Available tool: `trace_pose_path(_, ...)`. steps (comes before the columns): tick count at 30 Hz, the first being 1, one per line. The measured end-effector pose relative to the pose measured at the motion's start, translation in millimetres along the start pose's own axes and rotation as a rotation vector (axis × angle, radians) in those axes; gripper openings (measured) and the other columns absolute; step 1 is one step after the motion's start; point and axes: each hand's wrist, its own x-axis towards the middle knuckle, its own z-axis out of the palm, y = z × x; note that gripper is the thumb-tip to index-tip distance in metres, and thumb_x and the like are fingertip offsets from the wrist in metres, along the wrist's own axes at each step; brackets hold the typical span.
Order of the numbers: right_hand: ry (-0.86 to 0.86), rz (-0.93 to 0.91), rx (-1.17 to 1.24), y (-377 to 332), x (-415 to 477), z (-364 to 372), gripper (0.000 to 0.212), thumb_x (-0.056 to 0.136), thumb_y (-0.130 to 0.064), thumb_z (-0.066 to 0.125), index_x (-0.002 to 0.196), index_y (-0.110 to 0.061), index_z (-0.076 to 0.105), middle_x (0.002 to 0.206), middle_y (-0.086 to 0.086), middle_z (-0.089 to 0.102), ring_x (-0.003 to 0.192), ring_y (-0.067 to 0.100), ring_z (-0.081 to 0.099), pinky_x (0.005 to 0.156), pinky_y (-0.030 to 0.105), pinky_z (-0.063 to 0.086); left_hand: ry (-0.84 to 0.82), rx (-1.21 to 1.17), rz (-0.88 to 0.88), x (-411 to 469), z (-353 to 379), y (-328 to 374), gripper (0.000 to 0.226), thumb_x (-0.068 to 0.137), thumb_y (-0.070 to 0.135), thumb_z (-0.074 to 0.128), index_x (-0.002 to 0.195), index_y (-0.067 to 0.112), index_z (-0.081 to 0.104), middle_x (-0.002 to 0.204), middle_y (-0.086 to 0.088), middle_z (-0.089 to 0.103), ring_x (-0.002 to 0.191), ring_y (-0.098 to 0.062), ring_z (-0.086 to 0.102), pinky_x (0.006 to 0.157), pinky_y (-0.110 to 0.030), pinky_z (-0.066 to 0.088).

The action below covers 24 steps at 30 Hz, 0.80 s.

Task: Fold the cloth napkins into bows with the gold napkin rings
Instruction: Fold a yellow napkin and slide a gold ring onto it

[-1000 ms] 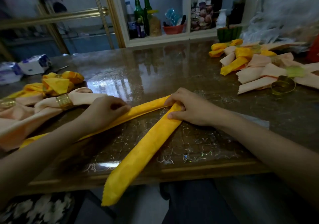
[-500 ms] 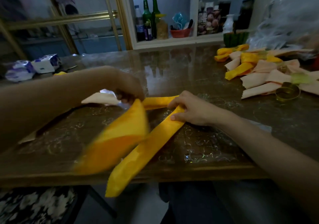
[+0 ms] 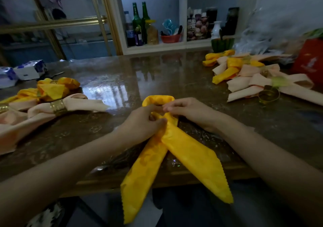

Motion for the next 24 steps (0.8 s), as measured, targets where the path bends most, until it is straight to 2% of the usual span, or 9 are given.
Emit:
trace_pose_path(4, 0.107, -0.055, 0.059, -2.1, -9.4, -7.1, 0.019, 0.091, -0.01, 0.057, 0.106, -0.016, 0.067, 0.102, 0.0, 0.066, 0.088, 0.006, 0.059, 0.081, 0.019, 0.049, -0.153, 0.142, -0.006, 4.7, -10.7, -0.9, 0.056, 0.081, 0.046, 0.064, 0.132, 0.03, 0.047, 0.087, 0.014, 0.049, 0.075, 0.001, 0.049, 0.06, -0.011, 0.039)
trace_pose_path(6, 0.249, -0.068, 0.011, 1.7, -20.1, -28.4, 0.02, 0.091, -0.01, 0.058, 0.108, -0.018, 0.065, 0.102, -0.006, 0.064, 0.088, 0.003, 0.059, 0.076, 0.016, 0.049, -0.225, 0.17, -0.008, 9.5, -11.1, -1.1, 0.063, 0.077, 0.049, 0.066, 0.133, 0.029, 0.045, 0.088, 0.016, 0.047, 0.077, 0.001, 0.049, 0.06, -0.01, 0.039)
trace_pose_path(9, 0.66, 0.021, -0.336, 18.9, -42.9, -75.9, 0.02, 0.092, -0.012, 0.055, 0.111, -0.016, 0.06, 0.107, -0.006, 0.056, 0.099, 0.007, 0.053, 0.078, 0.019, 0.047, -0.231, 0.227, 0.006, 16.1, -9.4, -2.5, 0.067, 0.074, 0.052, 0.066, 0.132, 0.028, 0.044, 0.088, 0.019, 0.044, 0.077, 0.002, 0.047, 0.059, -0.01, 0.037)
trace_pose_path(11, 0.858, 0.159, -0.788, 39.4, -57.2, -106.4, 0.017, 0.092, -0.014, 0.055, 0.109, -0.013, 0.059, 0.109, 0.004, 0.059, 0.101, 0.02, 0.054, 0.082, 0.036, 0.048, -0.157, 0.252, 0.035, 17.7, -1.2, -0.7, 0.067, 0.076, 0.051, 0.066, 0.133, 0.024, 0.044, 0.092, 0.014, 0.047, 0.078, -0.002, 0.048, 0.06, -0.014, 0.038)
trace_pose_path(13, 0.784, 0.314, -1.123, 60.8, -66.3, -124.6, 0.02, 0.092, -0.022, 0.054, 0.105, -0.008, 0.06, 0.105, 0.015, 0.061, 0.098, 0.032, 0.055, 0.081, 0.045, 0.047, -0.044, 0.312, 0.041, 18.5, 11.3, 5.1, 0.068, 0.079, 0.054, 0.061, 0.135, 0.021, 0.041, 0.114, 0.0, 0.048, 0.091, -0.012, 0.051, 0.071, -0.024, 0.045)
trace_pose_path(16, 0.653, 0.423, -1.145, 76.8, -70.8, -130.6, 0.029, 0.094, -0.029, 0.051, 0.103, -0.004, 0.061, 0.106, 0.019, 0.057, 0.099, 0.035, 0.051, 0.079, 0.043, 0.043, 0.142, 0.597, 0.058, 22.7, 27.8, 16.4, 0.064, 0.087, 0.053, 0.051, 0.138, 0.018, 0.035, 0.136, -0.014, 0.032, 0.119, -0.031, 0.039, 0.092, -0.039, 0.039)
trace_pose_path(20, 0.692, 0.351, -1.093, 68.6, -72.2, -129.9, 0.023, 0.094, -0.023, 0.055, 0.1, -0.006, 0.068, 0.098, 0.016, 0.062, 0.095, 0.032, 0.053, 0.076, 0.039, 0.037, 0.302, 0.67, 0.53, 27.7, 34.2, 24.3, 0.042, 0.087, 0.025, 0.054, 0.125, 0.009, 0.056, 0.122, -0.02, 0.05, 0.11, -0.041, 0.047, 0.088, -0.046, 0.039)
trace_pose_path(22, 0.707, 0.248, -0.917, 56.5, -75.5, -120.7, 0.02, 0.093, -0.022, 0.056, 0.1, -0.008, 0.069, 0.098, 0.01, 0.064, 0.091, 0.025, 0.054, 0.078, 0.039, 0.043, 0.121, 0.565, 0.557, 23.4, 33.3, 29.5, 0.041, 0.094, 0.033, 0.048, 0.132, 0.018, 0.05, 0.134, -0.008, 0.045, 0.126, -0.032, 0.035, 0.102, -0.044, 0.026)
trace_pose_path(24, 0.669, 0.1, -0.679, 37.6, -79.8, -101.7, 0.018, 0.092, -0.022, 0.057, 0.101, -0.012, 0.069, 0.096, -0.001, 0.062, 0.086, 0.013, 0.053, 0.076, 0.031, 0.044, -0.114, 0.491, 0.427, 23.5, 35.1, 25.5, 0.052, 0.095, 0.045, 0.043, 0.143, 0.028, 0.032, 0.144, 0.003, 0.033, 0.136, -0.018, 0.018, 0.11, -0.034, 0.009)
